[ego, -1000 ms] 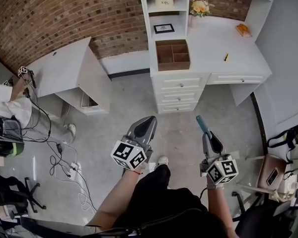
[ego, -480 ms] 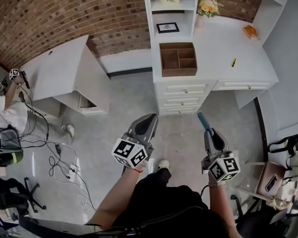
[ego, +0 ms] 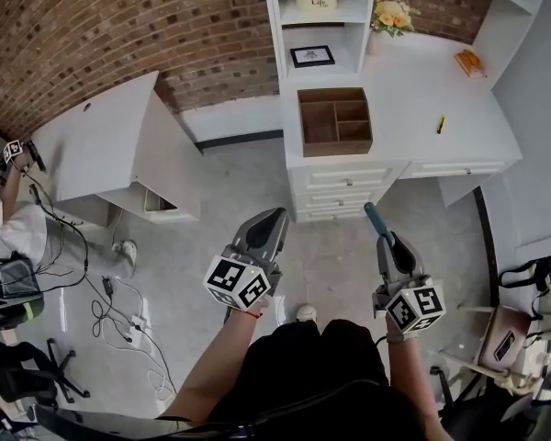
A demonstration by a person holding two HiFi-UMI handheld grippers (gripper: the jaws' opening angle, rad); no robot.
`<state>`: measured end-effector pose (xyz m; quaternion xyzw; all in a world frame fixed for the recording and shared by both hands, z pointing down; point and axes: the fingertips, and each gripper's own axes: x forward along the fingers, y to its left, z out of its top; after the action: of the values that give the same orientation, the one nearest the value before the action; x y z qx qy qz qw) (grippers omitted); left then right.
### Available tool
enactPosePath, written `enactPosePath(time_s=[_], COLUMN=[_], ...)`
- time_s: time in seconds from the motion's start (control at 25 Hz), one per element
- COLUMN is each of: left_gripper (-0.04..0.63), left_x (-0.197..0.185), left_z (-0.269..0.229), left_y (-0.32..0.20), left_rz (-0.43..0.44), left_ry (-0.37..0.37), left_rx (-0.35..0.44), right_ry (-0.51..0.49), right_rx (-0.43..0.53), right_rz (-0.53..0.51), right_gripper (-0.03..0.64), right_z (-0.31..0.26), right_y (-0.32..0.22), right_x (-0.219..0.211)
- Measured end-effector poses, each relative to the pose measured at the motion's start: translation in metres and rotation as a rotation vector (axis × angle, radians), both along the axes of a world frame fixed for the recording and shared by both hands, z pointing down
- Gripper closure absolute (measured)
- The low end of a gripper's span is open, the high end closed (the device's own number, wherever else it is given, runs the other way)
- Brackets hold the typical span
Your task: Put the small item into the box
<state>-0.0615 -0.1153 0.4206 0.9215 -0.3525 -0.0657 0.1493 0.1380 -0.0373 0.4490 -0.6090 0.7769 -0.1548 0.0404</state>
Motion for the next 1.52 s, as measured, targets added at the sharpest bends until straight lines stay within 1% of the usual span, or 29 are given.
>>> enactPosePath(time_s=[0.28,0.44,0.56,0.8,0.96,1.2,1.52], left_gripper=[0.592,0.592,0.592,0.592,0.592,0.592,0.592], left_x=[0.001,0.001,0.005,0.019,0.033,0.053,0.062], left_z=[0.011,0.017,0.019,0.016,0.012,0.019,0.026], left_y=[-0.012,-0.02,-0.029,-0.061,-0.09,-0.127,-0.169], left_rz=[-0.007,-0.014,-0.023,-0.024,-0.02,-0.03,-0.064], left_ry=[0.018,0.02,0.023,0.024,0.038,0.021,0.005], left_rx=[-0.028,-0.037,-0.036,-0.021,-0.019,-0.034,-0.048], right_ry=[0.005,0.004,0.005,0.008,0.032,0.054,0.072], right_rx=[-0.028,-0.038,-0.041,-0.023,-0.02,-0.052,-0.084], right_rz=[0.01,0.002,0.001,-0.004,-0.039,-0.079,-0.148], right_gripper=[0.548,0.548,0.548,0.548,0.548,0.548,0.548], right_z=[0.007,0.011,0.014,0.012,0.009,0.018,0.026], right_y=[-0.014,-0.023,-0.033,-0.075,-0.107,-0.148,-0.199], right_x=[0.005,0.004,0.011,0.025,0.03,0.043,0.046])
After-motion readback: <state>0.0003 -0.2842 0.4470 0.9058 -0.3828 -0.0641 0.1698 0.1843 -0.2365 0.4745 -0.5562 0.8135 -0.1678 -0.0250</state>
